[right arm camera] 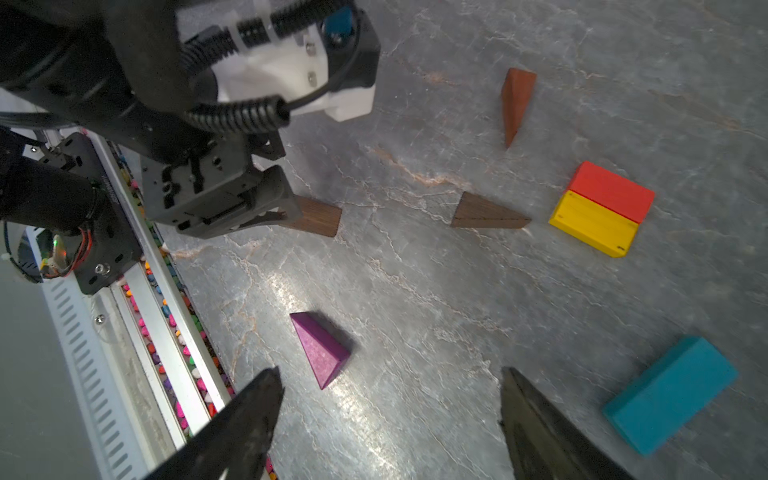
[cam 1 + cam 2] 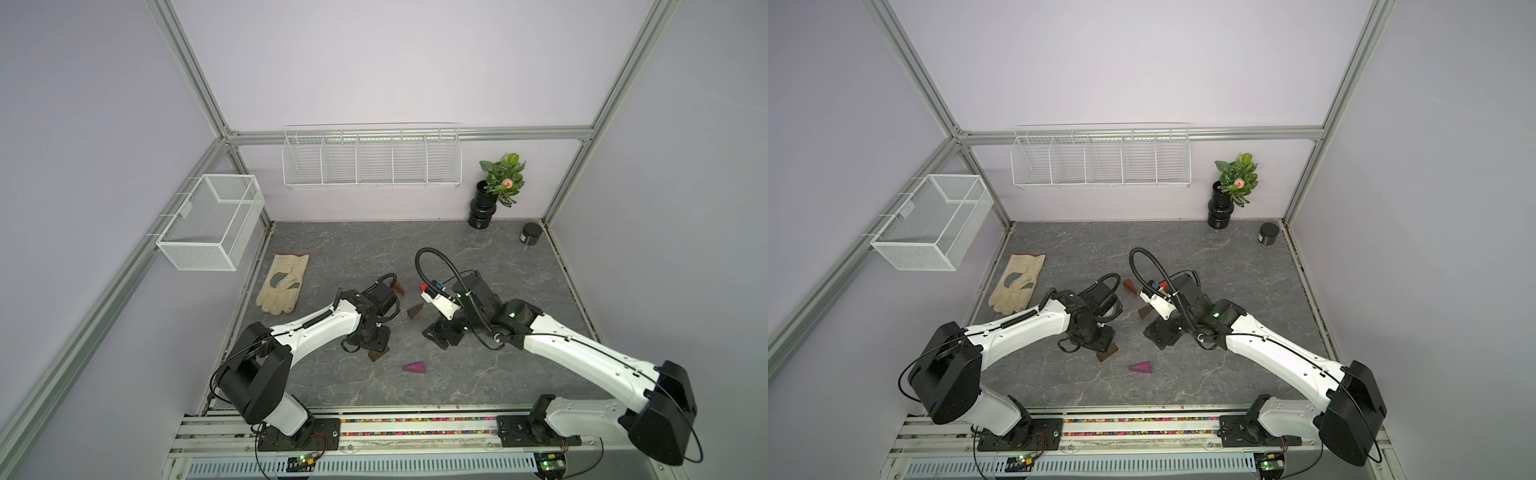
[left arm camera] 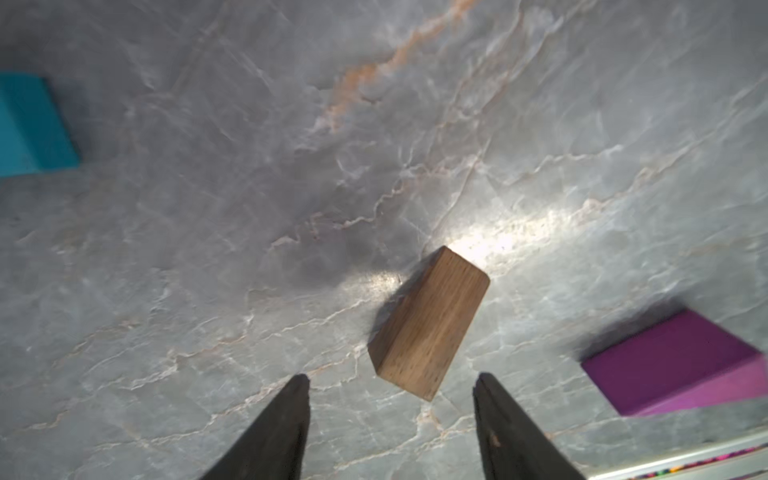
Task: Assemble a small pinwheel with building blocks
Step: Pick up the building block from the center of the board.
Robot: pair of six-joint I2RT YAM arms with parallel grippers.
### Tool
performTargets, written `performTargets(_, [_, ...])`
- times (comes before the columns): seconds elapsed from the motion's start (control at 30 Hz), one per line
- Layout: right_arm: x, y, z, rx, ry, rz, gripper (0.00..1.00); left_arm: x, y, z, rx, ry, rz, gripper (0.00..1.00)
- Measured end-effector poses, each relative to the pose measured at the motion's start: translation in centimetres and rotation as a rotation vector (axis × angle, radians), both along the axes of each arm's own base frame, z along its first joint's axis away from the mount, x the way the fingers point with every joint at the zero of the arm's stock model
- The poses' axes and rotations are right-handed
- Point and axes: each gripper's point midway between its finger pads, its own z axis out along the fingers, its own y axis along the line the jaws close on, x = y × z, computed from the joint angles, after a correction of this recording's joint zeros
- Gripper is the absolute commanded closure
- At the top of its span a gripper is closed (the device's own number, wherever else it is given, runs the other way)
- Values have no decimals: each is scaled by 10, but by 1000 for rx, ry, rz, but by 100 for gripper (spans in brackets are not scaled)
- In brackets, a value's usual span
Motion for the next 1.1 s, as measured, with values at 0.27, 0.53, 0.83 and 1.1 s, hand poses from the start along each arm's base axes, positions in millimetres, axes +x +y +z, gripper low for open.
performTargets(0.27, [3, -25, 12, 32, -54, -50, 15, -14, -9, -23, 69, 84, -95, 35])
performTargets(0.53, [-2, -35, 2, 9, -83, -26, 15, -23, -9, -37, 107, 137, -141, 72])
performTargets(0.83, [-18, -39, 8, 22, -220, 111, 23, -28, -34, -14, -64, 159, -200, 86])
performTargets(1.1, [-51, -15, 13, 45, -415, 382, 25, -26, -87, 60, -434, 184, -371, 81])
